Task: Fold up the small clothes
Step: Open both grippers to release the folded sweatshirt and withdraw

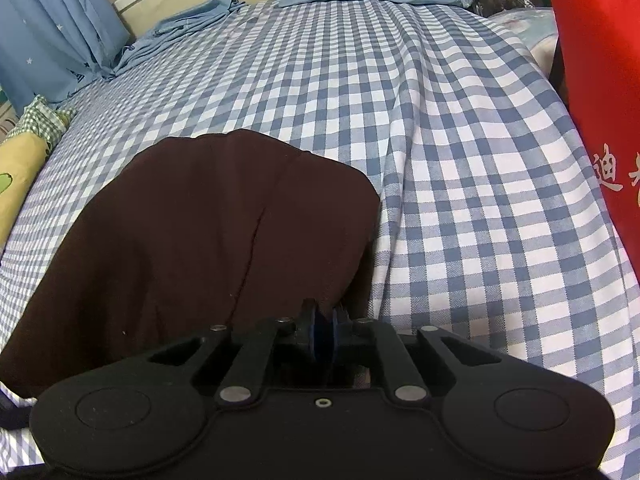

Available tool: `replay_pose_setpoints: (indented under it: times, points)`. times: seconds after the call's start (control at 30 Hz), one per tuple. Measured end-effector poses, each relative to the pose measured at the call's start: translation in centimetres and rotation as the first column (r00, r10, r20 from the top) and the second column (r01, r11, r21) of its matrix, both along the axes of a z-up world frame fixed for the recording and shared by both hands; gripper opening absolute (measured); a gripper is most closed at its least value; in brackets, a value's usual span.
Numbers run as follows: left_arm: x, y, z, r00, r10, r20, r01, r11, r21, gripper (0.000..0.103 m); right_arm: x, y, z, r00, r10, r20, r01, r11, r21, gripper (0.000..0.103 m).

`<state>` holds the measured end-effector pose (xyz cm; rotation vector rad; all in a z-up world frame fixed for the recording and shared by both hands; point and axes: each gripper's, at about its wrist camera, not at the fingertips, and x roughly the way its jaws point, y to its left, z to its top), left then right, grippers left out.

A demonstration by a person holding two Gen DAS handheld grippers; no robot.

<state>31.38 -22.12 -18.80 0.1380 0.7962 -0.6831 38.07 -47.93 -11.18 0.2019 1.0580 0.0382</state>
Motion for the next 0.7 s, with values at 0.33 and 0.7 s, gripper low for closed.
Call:
replay_pose_setpoints:
  times: [0.33,0.7]
  points:
    - [1.6,4.0,2.2,0.982,0.171,-0.075,-0.180,0.973,-0.144,0.054,-1.3,0.6,1.2,0.998,0.020,0.054,-0.017,0.998,-0.055,0.057]
    - [4.2,7.8,2.8,0.938,0.344,-0.048,-0.348,0.929,-0.128,0.071,-2.4,0.9,0.7,0.999,0.007,0.047,-0.006,1.000,-0.028,0.066]
